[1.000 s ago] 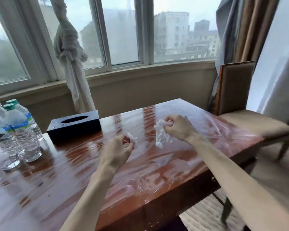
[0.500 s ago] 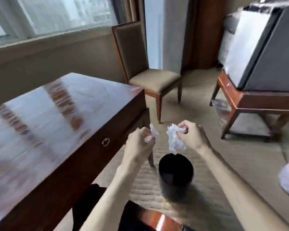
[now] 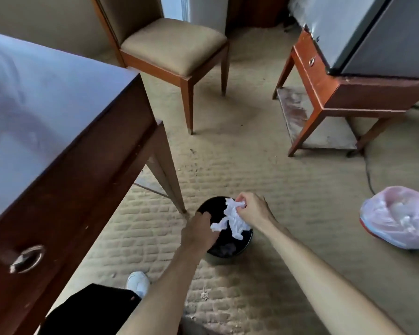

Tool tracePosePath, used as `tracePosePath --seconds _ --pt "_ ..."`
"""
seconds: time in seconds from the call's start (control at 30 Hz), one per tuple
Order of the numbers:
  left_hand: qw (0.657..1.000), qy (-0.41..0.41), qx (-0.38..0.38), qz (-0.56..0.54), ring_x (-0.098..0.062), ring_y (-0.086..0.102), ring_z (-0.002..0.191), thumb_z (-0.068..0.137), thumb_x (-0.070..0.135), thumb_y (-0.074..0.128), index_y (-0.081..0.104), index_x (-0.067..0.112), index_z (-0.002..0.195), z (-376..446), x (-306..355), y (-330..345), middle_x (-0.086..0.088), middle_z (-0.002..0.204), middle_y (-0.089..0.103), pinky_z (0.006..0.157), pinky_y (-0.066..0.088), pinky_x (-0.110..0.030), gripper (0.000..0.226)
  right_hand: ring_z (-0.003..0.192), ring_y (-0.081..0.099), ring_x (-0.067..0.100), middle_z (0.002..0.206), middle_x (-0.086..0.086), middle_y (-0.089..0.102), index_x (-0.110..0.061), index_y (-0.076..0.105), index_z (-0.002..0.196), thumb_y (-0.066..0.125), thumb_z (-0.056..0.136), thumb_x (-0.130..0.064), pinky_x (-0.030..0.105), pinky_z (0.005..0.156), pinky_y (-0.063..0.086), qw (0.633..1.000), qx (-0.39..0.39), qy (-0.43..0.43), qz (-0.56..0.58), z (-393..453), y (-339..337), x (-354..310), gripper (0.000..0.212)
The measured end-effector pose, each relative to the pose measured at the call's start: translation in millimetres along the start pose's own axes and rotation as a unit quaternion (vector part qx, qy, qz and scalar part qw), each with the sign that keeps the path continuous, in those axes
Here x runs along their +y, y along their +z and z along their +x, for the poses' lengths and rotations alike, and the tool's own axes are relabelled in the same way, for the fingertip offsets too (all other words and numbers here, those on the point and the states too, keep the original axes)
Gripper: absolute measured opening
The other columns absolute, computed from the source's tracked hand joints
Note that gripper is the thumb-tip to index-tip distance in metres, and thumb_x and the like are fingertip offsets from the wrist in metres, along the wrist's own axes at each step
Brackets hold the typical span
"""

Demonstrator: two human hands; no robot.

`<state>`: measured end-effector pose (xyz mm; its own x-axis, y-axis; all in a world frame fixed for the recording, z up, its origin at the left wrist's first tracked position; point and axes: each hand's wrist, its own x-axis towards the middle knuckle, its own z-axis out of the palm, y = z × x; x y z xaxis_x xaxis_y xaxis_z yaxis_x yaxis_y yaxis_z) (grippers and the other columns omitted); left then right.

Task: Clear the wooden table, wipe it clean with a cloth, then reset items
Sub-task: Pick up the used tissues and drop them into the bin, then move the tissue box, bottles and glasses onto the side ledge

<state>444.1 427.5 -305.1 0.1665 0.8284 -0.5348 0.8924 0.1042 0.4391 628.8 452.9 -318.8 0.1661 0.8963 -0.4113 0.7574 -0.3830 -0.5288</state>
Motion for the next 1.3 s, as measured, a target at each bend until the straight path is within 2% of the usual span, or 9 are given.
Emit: tracePosePath --seconds 0.13,0.27,0.43,0.57,0.77,0.9,1.1,1.23,1.3 --pt "0.999 0.010 0.007 0.032 -0.024 0.057 0.116 0.099 0.032 0.053 0.051 0.024 0.134 -18 -24 -8 0.001 0.129 0.051 0.089 0.047 -0.037 0.037 0.110 0.064 0.031 0.116 0.010 0.070 -0.014 0.071 0.115 0.053 0.088 -0.007 0.033 0.087 0.051 0.998 -0.050 0.047 -0.005 35 41 2 0.033" --pt "0.997 0.030 0.041 0.057 -0.020 0.058 0.117 0.103 0.032 0.047 0.046 0.028 0.141 -52 -35 -28 0.004 0.133 0.050 0.081 0.047 -0.034 0.039 0.137 0.050 0.027 0.150 0.006 0.055 -0.022 0.057 0.144 0.052 0.092 -0.008 0.034 0.107 0.044 0.987 -0.140 0.057 -0.053 39 65 10 0.054" --pt "0.983 0.055 0.139 0.107 -0.018 0.062 0.110 0.103 0.029 0.044 0.050 0.026 0.139 -101 -32 -61 0.006 0.129 0.056 0.081 0.055 -0.036 0.036 0.122 0.062 0.027 0.136 0.003 0.063 -0.029 0.057 0.143 0.045 0.093 -0.014 0.043 0.099 0.054 0.993 -0.101 -0.032 -0.051 -2 31 -47 0.053" --pt "0.957 0.076 0.257 0.111 -0.016 0.059 0.113 0.101 0.035 0.046 0.049 0.032 0.138 -172 -38 -90 0.010 0.127 0.056 0.079 0.054 -0.034 0.037 0.136 0.053 0.019 0.148 0.000 0.056 -0.023 0.058 0.144 0.048 0.101 -0.009 0.028 0.109 0.043 0.980 -0.027 -0.196 -0.007 -93 -11 -126 0.046" --pt "0.889 0.079 0.443 0.084 -0.007 0.063 0.102 0.098 0.041 0.054 0.059 0.038 0.130 -336 -80 -139 0.019 0.116 0.061 0.073 0.053 -0.027 0.033 0.105 0.063 0.000 0.129 -0.013 0.063 -0.026 0.067 0.131 0.056 0.099 -0.011 0.018 0.098 0.047 0.883 0.043 -0.464 0.055 -265 -30 -228 0.037" --pt "0.829 0.018 0.551 0.093 -0.011 0.065 0.098 0.096 0.037 0.058 0.063 0.038 0.123 -459 -126 -175 0.019 0.113 0.065 0.073 0.053 -0.031 0.028 0.116 0.062 0.006 0.128 -0.009 0.065 -0.026 0.065 0.133 0.058 0.098 -0.012 0.023 0.101 0.049 0.805 0.006 -0.592 0.046 -357 -7 -314 0.038" --pt "0.806 -0.152 0.550 0.160 -0.015 0.062 0.108 0.096 0.041 0.052 0.065 0.032 0.121 -596 -239 -228 0.010 0.119 0.065 0.081 0.052 -0.034 0.030 0.110 0.065 0.017 0.122 0.002 0.070 -0.019 0.070 0.128 0.063 0.091 -0.010 0.031 0.100 0.049 0.712 -0.040 -0.701 0.009 -458 67 -456 0.039" --pt "0.823 -0.244 0.494 0.139 -0.016 0.059 0.107 0.095 0.044 0.046 0.063 0.030 0.120 -643 -317 -258 0.008 0.113 0.060 0.084 0.054 -0.037 0.034 0.114 0.063 0.021 0.122 0.006 0.069 -0.015 0.069 0.130 0.057 0.092 -0.008 0.028 0.101 0.046 0.697 -0.097 -0.709 -0.036 -496 124 -542 0.040" --pt "0.826 -0.275 0.474 0.132 -0.017 0.059 0.110 0.095 0.043 0.046 0.061 0.029 0.127 -651 -349 -277 0.005 0.119 0.060 0.088 0.052 -0.037 0.038 0.112 0.064 0.024 0.122 0.007 0.068 -0.016 0.067 0.131 0.053 0.090 -0.014 0.035 0.102 0.048 0.700 -0.116 -0.702 -0.071 -505 154 -584 0.043"
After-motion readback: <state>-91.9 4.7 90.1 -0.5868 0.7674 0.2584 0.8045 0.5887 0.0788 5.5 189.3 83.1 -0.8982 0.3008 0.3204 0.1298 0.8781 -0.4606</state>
